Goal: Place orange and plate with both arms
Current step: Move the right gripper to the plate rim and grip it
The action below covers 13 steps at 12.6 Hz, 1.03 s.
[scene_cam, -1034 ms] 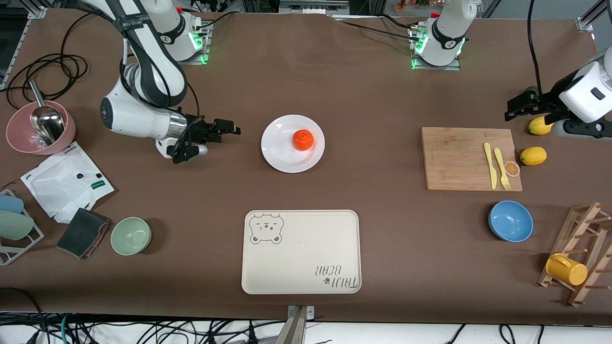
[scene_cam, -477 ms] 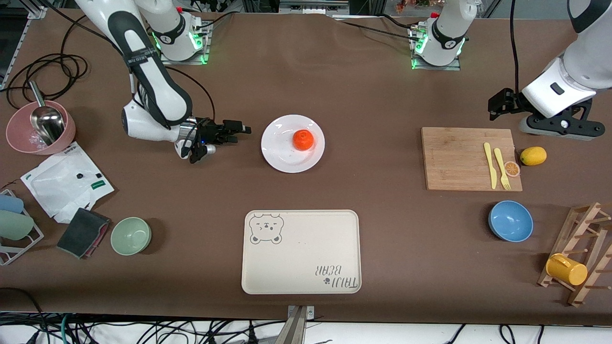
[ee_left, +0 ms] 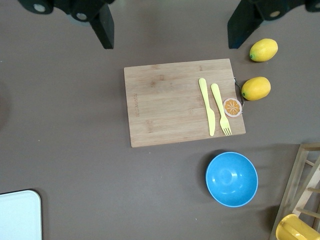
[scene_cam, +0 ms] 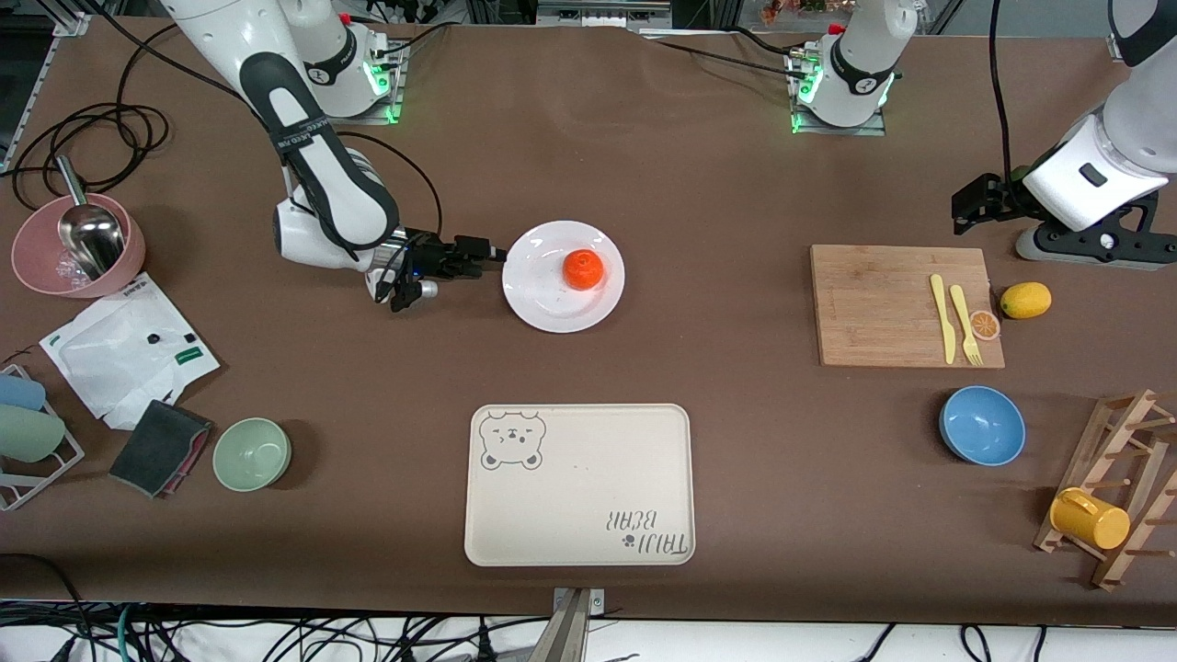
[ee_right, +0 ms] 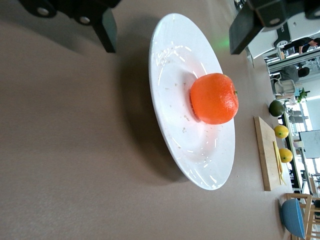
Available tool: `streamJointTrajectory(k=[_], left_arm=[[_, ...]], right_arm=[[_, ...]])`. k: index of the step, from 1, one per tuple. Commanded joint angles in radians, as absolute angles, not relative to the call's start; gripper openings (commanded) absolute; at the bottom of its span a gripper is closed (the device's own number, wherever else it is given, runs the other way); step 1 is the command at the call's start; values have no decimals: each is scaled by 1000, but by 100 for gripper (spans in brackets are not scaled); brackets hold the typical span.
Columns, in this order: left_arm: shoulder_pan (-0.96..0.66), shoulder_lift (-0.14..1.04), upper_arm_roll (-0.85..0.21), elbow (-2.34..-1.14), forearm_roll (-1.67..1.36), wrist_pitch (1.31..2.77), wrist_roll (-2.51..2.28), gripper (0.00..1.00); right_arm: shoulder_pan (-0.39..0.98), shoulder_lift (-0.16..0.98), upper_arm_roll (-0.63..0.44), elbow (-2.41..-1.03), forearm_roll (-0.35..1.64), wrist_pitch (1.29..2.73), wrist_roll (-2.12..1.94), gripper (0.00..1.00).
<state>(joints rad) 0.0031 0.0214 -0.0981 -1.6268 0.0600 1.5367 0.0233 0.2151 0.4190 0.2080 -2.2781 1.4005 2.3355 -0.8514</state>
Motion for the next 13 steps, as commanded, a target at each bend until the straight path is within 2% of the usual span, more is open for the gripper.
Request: streamJointTrajectory(k=[1, 8, 13], left_arm=[[6, 12, -100, -1626, 43, 1537, 25, 100], [-6, 38, -103, -1624, 57, 1552, -8, 100], [-8, 58, -107, -1585, 60, 1546, -6, 100]], right_arm=[[212, 439, 227, -2273, 1462, 2359, -894, 99], [215, 471, 270, -2263, 1516, 2421, -900, 84], [216, 500, 271, -2255, 1578, 2421, -983, 67]])
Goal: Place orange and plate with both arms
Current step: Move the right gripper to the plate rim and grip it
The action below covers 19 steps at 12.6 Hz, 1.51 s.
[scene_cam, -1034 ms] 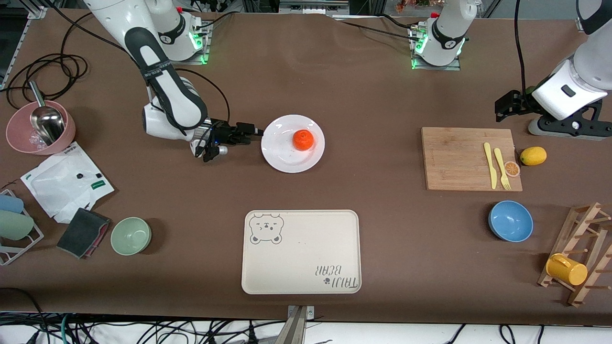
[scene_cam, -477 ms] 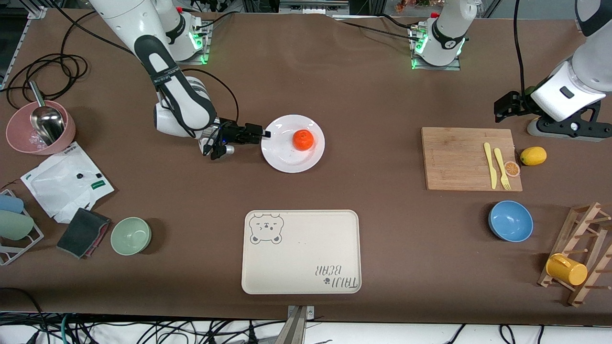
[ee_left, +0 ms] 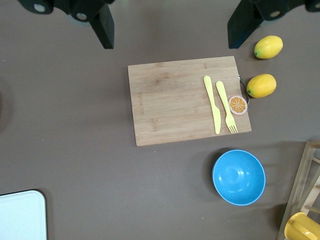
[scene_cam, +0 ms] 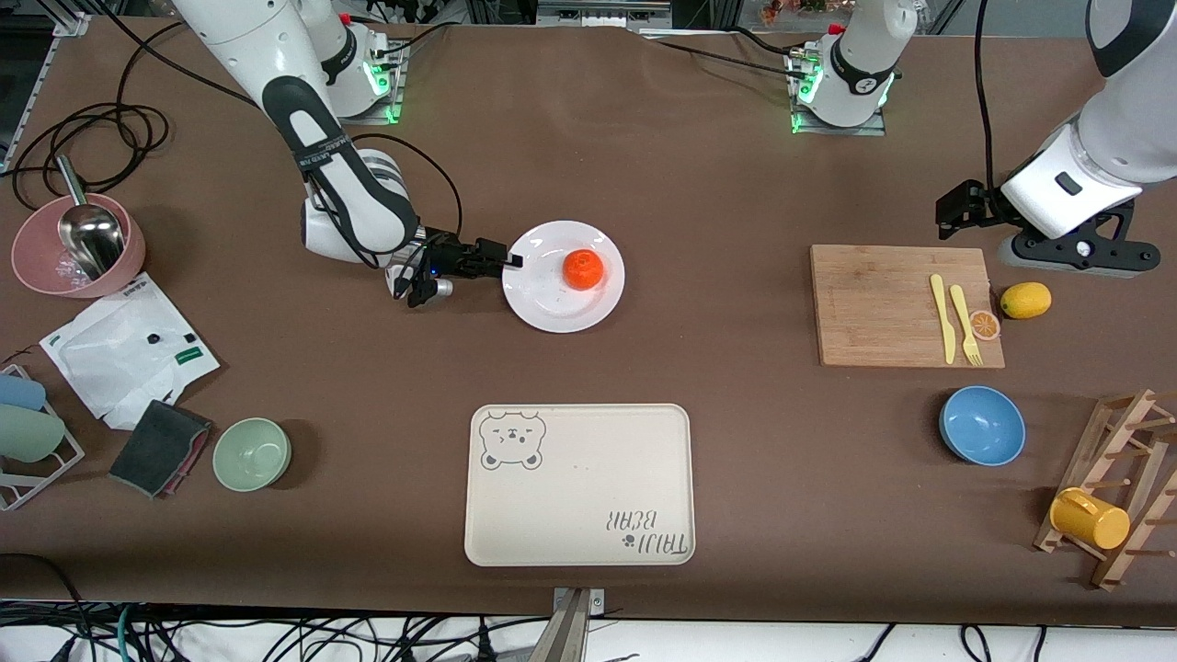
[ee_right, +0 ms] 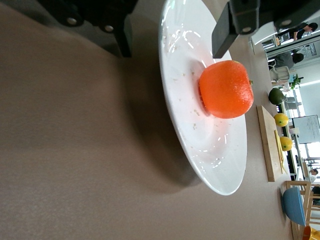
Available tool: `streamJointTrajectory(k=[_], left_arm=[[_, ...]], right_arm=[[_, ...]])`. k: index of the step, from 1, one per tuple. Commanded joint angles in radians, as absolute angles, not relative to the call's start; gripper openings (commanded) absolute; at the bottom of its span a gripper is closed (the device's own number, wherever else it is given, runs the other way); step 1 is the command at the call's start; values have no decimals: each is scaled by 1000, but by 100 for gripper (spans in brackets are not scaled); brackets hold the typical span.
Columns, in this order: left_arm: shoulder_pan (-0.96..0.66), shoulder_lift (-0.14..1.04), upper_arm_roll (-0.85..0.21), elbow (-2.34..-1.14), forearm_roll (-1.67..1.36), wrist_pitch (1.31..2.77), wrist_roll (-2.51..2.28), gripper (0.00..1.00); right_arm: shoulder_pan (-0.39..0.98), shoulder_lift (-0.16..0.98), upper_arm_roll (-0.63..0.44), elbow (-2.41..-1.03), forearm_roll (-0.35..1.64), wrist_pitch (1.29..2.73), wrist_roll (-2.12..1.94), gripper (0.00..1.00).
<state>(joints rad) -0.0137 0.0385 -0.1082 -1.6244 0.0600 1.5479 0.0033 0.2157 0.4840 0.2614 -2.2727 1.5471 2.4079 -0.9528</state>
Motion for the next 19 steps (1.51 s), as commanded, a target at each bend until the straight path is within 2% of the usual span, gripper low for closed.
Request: streamJointTrajectory(k=[1, 9, 15, 16, 19], left_arm=[[-8, 70, -106, -1571, 60, 1546, -8, 100], [-9, 58, -127, -1552, 97, 1517, -44, 100], [-8, 58, -127, -1552, 97, 1502, -44, 100], [-8, 58, -127, -1552, 97, 1502, -44, 100], [-9, 58, -127, -1552, 97, 1502, -44, 100]], right_arm=[[216, 500, 272, -2255, 1580, 2421, -983, 65], [219, 497, 287, -2255, 1611, 2422, -991, 47], [219, 499, 287, -2255, 1611, 2422, -1028, 20], [219, 499, 287, -2255, 1611, 2422, -1028, 19], [219, 502, 287, -2255, 1611, 2422, -1028, 9]])
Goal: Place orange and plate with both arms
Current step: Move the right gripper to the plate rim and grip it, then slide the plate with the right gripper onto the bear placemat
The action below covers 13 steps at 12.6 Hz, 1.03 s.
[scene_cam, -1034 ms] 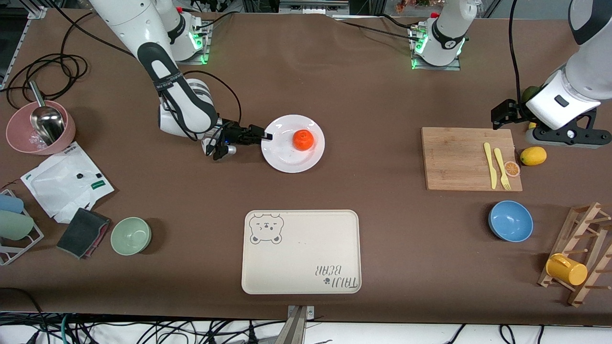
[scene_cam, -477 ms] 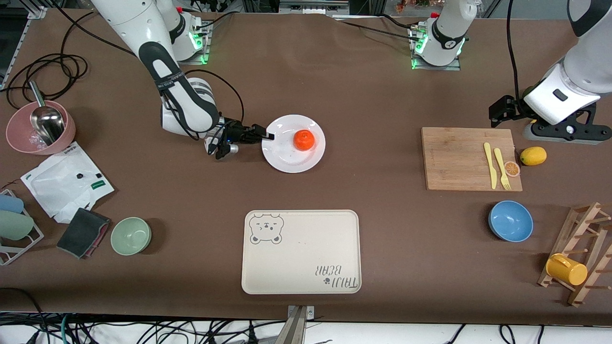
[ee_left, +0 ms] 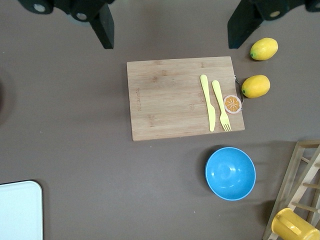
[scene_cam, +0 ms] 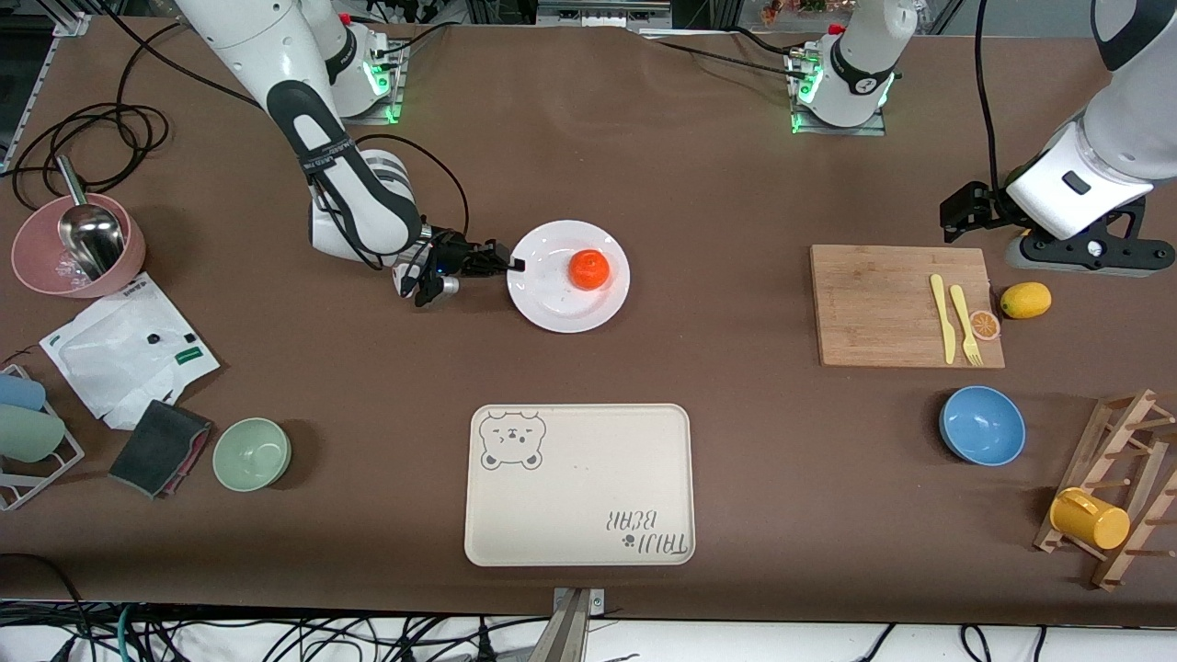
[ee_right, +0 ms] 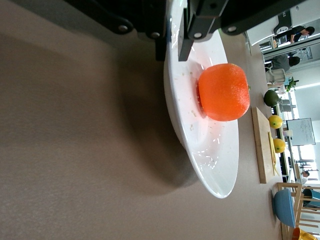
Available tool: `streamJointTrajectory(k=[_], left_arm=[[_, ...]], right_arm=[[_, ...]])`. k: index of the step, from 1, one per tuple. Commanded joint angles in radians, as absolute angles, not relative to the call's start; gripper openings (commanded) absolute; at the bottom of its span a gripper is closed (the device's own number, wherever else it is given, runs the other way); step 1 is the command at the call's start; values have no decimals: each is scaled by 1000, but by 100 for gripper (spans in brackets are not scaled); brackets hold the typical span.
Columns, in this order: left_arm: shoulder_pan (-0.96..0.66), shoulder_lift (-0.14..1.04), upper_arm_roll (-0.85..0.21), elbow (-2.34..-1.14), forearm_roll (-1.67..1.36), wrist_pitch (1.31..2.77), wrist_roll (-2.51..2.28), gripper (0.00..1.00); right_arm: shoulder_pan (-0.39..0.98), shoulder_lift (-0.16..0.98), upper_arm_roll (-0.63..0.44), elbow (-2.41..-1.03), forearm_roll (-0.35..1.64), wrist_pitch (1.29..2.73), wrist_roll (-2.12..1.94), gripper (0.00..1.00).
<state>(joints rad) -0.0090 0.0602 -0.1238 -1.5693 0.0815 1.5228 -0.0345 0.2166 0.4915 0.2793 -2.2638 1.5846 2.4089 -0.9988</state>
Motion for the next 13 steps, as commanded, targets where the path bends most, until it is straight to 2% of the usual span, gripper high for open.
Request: streamJointTrajectory(k=[1, 3, 9, 13], left_arm=[[-9, 58, -127, -1552, 97, 1502, -44, 100], [-9, 58, -127, -1552, 95, 1502, -44, 100], [-9, 58, -127, -1552, 97, 1502, -44, 100], [-9, 58, -127, -1552, 95, 1502, -44, 100]], right_arm=[[219, 502, 287, -2255, 1611, 2422, -1028, 8], [219, 502, 287, -2255, 1611, 2422, -1028, 0], [216, 500, 287, -2238, 1658, 2405, -977, 0], [215, 492, 287, -2174, 1683, 2405, -876, 0]])
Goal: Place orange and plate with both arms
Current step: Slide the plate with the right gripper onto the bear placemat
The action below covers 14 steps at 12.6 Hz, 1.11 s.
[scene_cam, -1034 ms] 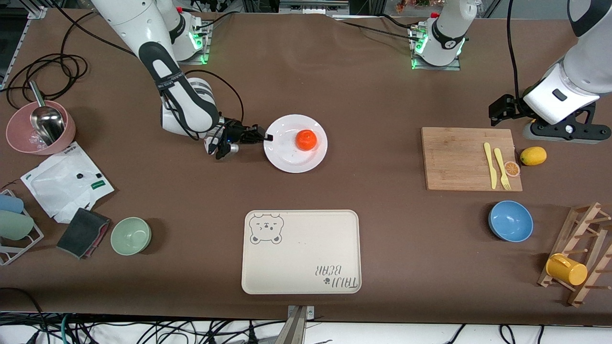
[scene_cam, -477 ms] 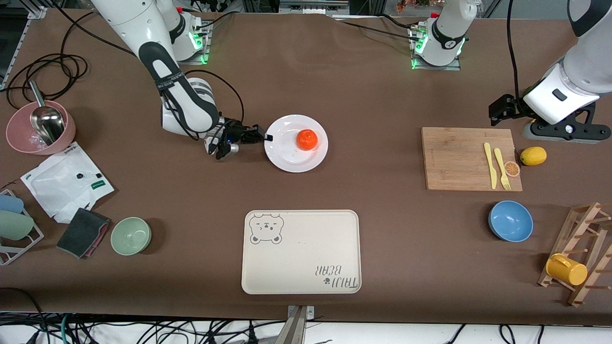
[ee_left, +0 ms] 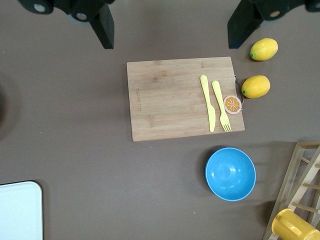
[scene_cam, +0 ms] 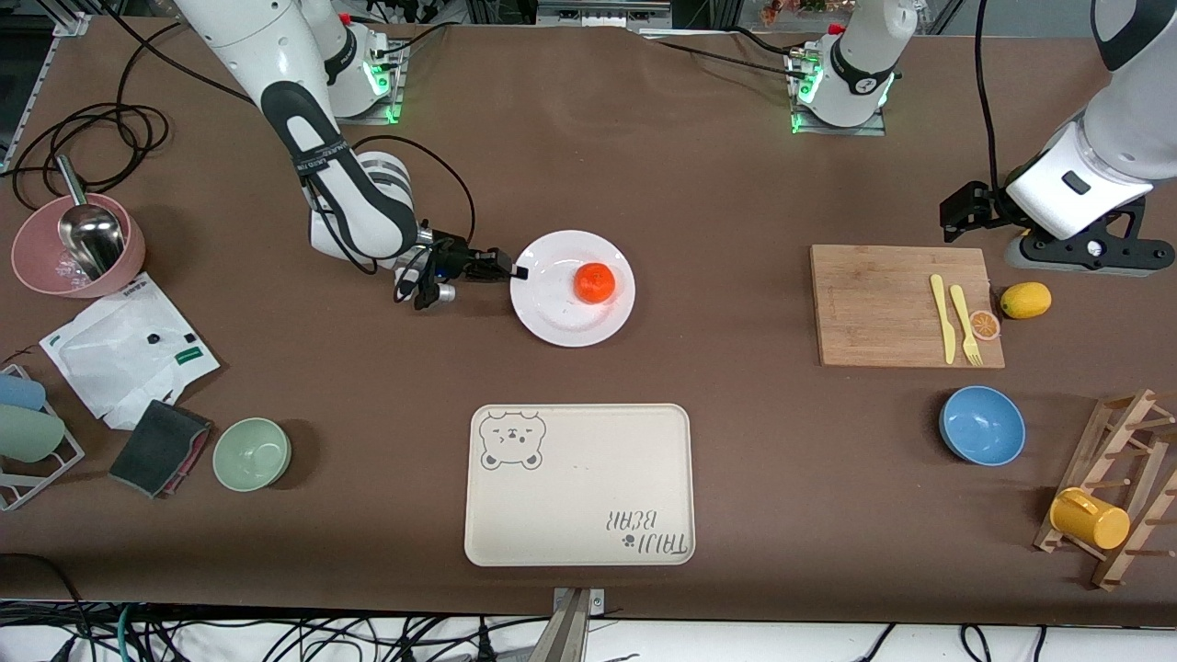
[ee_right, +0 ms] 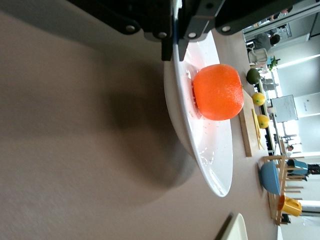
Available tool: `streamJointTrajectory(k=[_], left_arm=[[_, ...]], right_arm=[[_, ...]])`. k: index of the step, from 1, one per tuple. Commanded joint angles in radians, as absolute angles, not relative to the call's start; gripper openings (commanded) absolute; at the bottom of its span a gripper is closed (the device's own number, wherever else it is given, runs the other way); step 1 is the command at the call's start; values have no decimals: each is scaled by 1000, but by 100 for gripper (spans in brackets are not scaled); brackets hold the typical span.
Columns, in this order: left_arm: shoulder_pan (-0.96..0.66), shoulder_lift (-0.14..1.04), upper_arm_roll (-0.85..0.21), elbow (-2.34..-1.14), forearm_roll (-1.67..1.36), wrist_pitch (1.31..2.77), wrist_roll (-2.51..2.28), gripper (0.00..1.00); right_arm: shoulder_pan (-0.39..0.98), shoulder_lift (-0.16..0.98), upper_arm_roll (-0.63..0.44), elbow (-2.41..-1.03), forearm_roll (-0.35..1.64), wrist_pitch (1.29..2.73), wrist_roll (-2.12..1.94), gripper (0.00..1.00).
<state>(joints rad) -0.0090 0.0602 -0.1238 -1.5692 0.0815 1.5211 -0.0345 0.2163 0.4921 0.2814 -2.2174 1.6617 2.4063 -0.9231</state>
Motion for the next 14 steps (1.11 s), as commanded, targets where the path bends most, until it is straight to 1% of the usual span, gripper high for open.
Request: streamJointTrajectory(k=[1, 3, 5, 9, 11, 12, 14], left_arm=[[-9, 58, -127, -1552, 95, 1502, -44, 100], [-9, 58, -127, -1552, 95, 1502, -44, 100], [-9, 58, -127, -1552, 95, 1500, -44, 100], [-9, 58, -127, -1552, 95, 1502, -44, 100], [-9, 58, -127, -1552, 95, 1502, -46, 100], [-9, 58, -127, -1552, 95, 1502, -46, 100], [-9, 58, -127, -1552, 95, 1502, -46, 100]], right_arm=[[216, 495, 287, -2142, 1683, 2405, -827, 0], [216, 520, 287, -2048, 1681, 2405, -735, 0], [216, 576, 287, -1927, 1678, 2405, -669, 0], [222, 753, 279, -1662, 1632, 2407, -588, 0], [229, 820, 267, -1573, 1614, 2416, -574, 0], [242, 846, 243, -1530, 1597, 2418, -555, 0], [250, 894, 216, -1458, 1516, 2418, -514, 0]])
